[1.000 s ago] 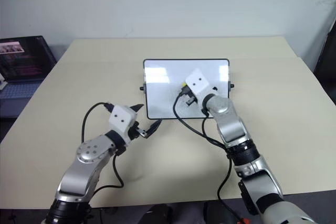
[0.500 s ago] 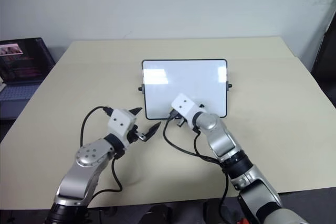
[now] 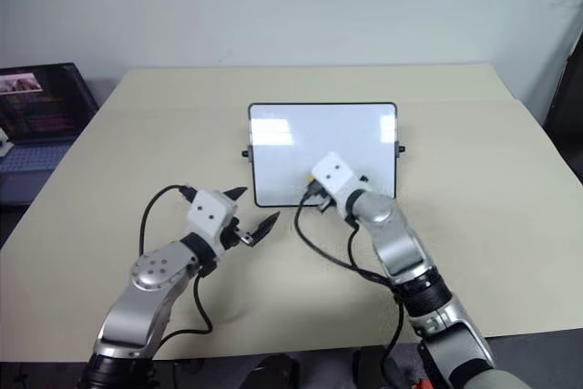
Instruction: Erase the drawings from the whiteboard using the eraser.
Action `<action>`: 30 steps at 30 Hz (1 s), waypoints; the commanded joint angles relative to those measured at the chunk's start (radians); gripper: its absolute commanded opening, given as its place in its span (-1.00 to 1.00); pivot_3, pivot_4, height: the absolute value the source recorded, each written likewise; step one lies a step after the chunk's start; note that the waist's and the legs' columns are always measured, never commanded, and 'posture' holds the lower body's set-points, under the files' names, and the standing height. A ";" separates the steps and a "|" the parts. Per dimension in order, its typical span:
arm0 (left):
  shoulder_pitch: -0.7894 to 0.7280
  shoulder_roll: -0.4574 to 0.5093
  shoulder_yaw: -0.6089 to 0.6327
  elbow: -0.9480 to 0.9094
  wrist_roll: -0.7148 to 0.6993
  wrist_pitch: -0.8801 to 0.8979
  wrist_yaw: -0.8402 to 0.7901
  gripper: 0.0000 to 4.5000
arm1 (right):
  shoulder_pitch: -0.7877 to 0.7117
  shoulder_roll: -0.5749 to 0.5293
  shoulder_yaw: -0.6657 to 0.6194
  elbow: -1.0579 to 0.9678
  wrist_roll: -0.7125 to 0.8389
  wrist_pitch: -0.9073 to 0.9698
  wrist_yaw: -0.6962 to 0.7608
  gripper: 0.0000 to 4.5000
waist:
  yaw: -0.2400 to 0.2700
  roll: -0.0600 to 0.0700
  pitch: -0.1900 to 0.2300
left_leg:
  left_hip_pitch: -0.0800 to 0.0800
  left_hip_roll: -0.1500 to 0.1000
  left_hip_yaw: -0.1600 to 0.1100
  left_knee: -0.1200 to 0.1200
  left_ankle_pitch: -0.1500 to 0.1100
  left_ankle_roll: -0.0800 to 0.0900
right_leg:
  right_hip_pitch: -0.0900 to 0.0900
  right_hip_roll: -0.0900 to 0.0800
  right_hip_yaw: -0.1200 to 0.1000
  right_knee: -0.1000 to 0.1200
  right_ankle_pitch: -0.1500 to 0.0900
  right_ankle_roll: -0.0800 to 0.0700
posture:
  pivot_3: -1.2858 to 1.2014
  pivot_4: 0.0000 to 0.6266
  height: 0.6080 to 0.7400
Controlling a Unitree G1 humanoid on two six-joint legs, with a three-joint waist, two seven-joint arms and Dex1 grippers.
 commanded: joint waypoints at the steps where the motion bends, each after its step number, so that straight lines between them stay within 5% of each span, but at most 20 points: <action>1: -0.033 -0.001 0.000 -0.023 -0.002 -0.012 -0.004 1.00 | -0.038 -0.008 -0.039 -0.020 0.001 -0.019 -0.026 -0.54 | 0.000 0.000 0.000 | 0.000 0.000 0.000 0.000 0.000 0.000 | 0.000 0.000 0.000 0.000 0.000 0.000 | 0.03 -0.52 1.00; 30: -0.041 0.002 -0.001 -0.047 -0.005 0.025 -0.002 1.00 | 0.048 0.017 0.115 0.061 -0.054 -0.057 -0.013 -0.54 | -0.002 0.000 0.000 | 0.001 0.000 0.001 0.000 0.000 0.000 | 0.000 0.000 0.000 0.001 0.000 0.000 | 0.03 -0.52 1.00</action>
